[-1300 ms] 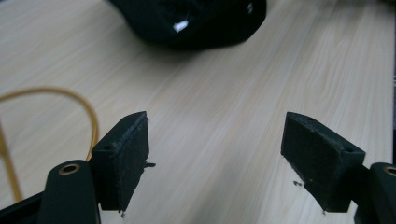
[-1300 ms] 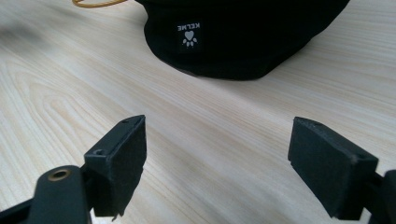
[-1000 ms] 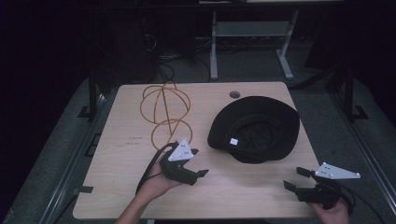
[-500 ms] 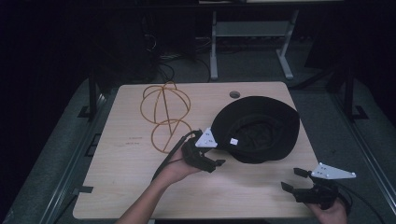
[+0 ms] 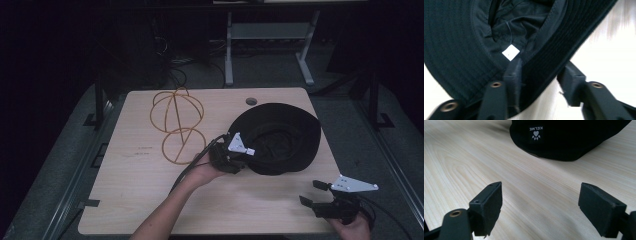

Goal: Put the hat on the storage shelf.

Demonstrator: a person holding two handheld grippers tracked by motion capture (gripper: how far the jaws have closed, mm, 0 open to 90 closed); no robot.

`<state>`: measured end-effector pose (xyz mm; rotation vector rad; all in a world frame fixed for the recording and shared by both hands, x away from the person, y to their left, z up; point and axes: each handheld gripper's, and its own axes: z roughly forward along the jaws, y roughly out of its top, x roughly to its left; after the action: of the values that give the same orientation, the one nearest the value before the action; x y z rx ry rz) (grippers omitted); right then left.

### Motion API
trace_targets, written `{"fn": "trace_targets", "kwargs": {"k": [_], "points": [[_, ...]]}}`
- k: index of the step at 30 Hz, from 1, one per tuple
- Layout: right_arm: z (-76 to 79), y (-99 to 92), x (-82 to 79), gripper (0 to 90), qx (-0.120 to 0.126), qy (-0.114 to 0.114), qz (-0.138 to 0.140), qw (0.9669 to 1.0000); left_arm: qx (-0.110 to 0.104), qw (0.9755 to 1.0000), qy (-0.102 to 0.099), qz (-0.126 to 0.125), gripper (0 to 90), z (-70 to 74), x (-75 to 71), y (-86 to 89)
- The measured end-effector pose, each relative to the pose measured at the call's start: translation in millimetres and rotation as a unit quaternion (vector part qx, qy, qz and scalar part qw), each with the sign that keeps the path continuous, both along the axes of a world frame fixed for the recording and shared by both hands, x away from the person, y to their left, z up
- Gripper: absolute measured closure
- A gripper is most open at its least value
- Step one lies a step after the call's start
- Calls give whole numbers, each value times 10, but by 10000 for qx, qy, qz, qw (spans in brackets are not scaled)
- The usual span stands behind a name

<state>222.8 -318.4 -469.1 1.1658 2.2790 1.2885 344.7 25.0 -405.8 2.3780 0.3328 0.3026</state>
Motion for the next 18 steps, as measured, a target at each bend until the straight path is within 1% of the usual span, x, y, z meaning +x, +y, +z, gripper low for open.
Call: {"fn": "trace_targets", "kwargs": {"k": [2, 3, 5, 6, 7, 9, 11, 13, 15, 17, 18], "points": [[0, 0, -1, 188, 6, 0, -1, 10000, 17, 10000, -35, -27, 647, -5, 1, -12], [-3, -1, 1, 188, 3, 3, -2, 10000, 47, 9999, -45, -101, 680, -13, 2, -33], [-6, -1, 2, 188, 5, 3, -14, 10000, 75, 9998, -122, -107, 722, -22, -2, -52], [-6, -1, 2, 188, 5, 3, -14, 10000, 75, 9998, -122, -107, 745, -22, -2, -52], [-5, 6, 8, 188, 0, 1, -9, 10000, 36, 9998, -144, -116, 770, -21, -2, -55], [-2, 11, 12, 187, -3, 11, -10, 10000, 17, 9998, -146, -140, 801, -16, -2, -54], [1, 12, 9, 187, -9, -19, -28, 10000, -90, 9997, -93, -190, 824, 11, -26, -58], [6, 13, 2, 186, -6, -34, -56, 10000, -106, 9997, -83, -215, 843, 26, -39, -64], [9, 14, 2, 185, 4, -50, -82, 10000, -127, 9995, -117, -251, 849, 59, -78, -85], [29, 19, 6, 181, 48, -118, -125, 9998, -200, 9993, -113, -306, 852, 101, -115, -98], [29, 19, 6, 181, 48, -118, -125, 9998, -200, 9993, -113, -306, 853, 101, -115, -98]]}}
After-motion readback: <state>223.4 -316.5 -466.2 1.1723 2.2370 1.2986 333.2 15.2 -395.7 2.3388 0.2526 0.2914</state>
